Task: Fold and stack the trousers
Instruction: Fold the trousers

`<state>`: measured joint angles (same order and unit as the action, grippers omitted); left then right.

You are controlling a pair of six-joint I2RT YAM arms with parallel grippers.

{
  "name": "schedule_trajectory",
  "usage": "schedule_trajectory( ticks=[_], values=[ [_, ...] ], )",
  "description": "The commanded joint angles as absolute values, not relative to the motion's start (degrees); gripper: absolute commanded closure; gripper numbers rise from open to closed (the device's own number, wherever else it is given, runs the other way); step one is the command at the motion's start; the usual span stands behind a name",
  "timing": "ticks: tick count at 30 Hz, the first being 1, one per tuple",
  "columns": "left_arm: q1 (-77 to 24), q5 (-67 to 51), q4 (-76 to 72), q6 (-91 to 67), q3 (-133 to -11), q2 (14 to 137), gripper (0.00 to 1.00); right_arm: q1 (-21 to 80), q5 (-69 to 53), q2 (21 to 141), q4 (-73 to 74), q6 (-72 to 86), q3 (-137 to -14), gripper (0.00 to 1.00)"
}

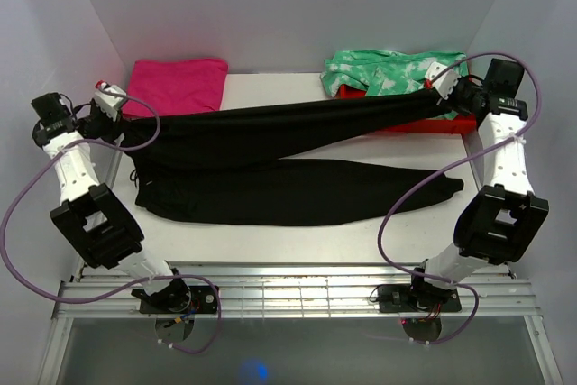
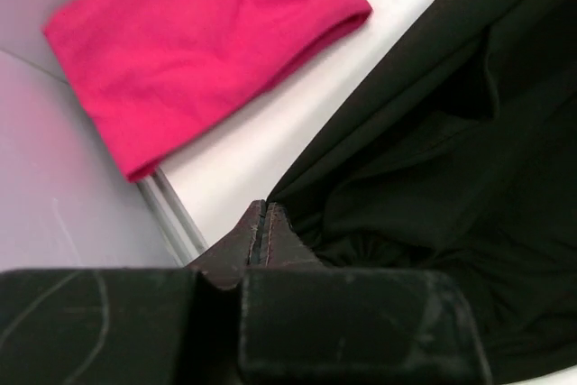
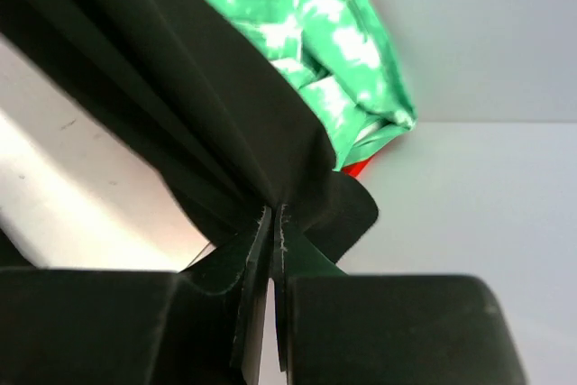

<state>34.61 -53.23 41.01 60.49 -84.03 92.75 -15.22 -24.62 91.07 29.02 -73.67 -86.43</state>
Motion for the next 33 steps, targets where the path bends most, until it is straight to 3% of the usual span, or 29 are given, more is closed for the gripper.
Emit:
schedule_trajectory(
  ticks=[1,7,11,17,20,27,33],
  values=[
    [35.2,-56.1,35.0,60.6,-80.1,88.5,1.0,-17.2,-27.8,86.4,24.7,-75.2,-82.3,0.92],
    [35.2,-53.0,35.6,77.0,-61.9,80.8,1.0,-17.9,-28.7,74.6,22.3,-91.8,-56.7,0.92],
    [36.8,-50.6,34.4,82.1,-50.7,78.1,1.0,-21.7,-30.1,70.1,21.0,-96.6,-47.0,0.92],
    [38.3,-49.3,36.5,83.8,-48.0,80.5,1.0,-26.0,-30.9,66.8,20.9,-103.4,-38.2,0.92],
    [38.5,-48.8,35.6,83.4,-47.3,81.2,1.0,-27.0,-31.9,66.4,21.0,-103.2,-38.0,0.92],
    [41.6,-52.6,34.4,74.2,-54.9,83.8,1.0,-29.0,-34.3,70.7,24.7,-97.9,-50.3,0.92],
    [45.5,-54.7,40.5,81.8,-56.3,85.1,1.0,-34.4,-35.8,71.3,27.2,-103.4,-51.1,0.92]
  ],
)
